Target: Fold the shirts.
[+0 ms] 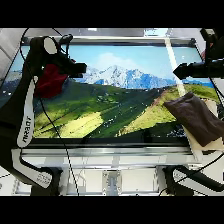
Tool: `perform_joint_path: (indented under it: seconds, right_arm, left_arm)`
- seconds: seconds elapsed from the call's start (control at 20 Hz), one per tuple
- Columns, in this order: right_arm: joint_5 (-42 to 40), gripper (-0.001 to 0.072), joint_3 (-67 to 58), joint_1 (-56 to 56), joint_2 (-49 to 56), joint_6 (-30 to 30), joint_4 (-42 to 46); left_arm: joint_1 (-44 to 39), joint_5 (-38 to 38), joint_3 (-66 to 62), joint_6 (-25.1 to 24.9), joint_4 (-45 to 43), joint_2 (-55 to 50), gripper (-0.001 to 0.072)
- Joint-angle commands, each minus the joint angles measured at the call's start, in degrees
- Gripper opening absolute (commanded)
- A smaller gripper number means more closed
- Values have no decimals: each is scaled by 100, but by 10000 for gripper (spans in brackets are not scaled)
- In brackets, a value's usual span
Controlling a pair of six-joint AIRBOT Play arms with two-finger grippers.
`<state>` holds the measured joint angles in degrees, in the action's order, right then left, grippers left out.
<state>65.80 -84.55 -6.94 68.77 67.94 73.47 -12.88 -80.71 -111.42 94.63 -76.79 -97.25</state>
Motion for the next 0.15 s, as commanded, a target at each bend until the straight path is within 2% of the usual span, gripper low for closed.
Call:
perform_joint_path:
  seconds: [0.0,0.1]
  right_arm:
    - [-149,410,2,238,2,-28,520]
    - [-149,409,2,240,2,-28,520]
  left_arm:
    - [-2,-81,-4,7,31,4,18]
    - [-2,-81,-4,7,31,4,18]
